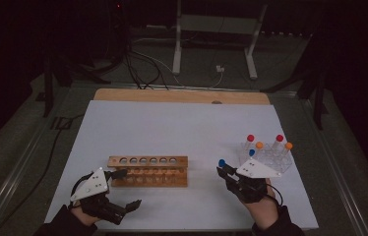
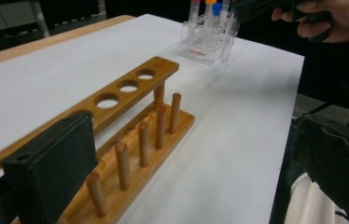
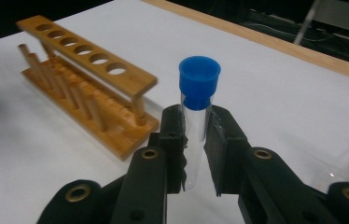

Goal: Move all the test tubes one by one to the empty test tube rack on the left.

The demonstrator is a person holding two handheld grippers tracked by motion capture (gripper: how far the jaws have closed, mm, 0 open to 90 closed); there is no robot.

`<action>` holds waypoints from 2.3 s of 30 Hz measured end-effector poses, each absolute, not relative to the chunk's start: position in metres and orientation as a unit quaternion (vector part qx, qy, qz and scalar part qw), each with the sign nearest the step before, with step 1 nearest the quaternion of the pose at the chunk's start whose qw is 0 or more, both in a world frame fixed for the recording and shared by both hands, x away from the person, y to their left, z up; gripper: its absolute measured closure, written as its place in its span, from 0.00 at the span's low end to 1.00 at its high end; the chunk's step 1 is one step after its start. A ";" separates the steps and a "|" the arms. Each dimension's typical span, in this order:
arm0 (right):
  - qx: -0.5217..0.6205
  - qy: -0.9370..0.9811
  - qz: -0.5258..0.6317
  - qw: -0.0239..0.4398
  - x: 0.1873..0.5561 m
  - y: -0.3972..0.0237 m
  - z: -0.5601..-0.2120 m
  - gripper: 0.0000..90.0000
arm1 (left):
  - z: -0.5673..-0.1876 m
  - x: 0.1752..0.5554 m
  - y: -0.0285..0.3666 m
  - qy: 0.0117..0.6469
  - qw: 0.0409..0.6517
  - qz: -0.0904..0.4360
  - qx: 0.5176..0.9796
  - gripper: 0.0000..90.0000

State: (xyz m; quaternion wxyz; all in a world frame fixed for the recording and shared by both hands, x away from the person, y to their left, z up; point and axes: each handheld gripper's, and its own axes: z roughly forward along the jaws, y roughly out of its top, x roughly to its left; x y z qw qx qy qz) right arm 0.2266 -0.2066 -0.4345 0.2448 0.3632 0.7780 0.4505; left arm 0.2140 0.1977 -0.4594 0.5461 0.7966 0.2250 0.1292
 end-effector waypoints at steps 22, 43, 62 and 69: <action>0.304 0.807 0.463 0.206 0.217 -0.165 -0.435 0.85 | -0.409 0.235 0.154 0.166 0.540 0.099 0.819 0.01; 0.272 0.818 0.470 0.189 0.211 -0.143 -0.435 0.85 | -0.404 0.254 0.108 0.146 0.559 0.064 0.814 0.07; 0.267 0.822 0.471 0.180 0.211 -0.138 -0.438 0.85 | -0.415 0.255 0.085 0.129 0.567 0.056 0.812 0.48; 0.268 0.821 0.471 0.180 0.211 -0.139 -0.438 0.85 | -0.421 0.254 0.077 0.116 0.559 0.061 0.819 0.65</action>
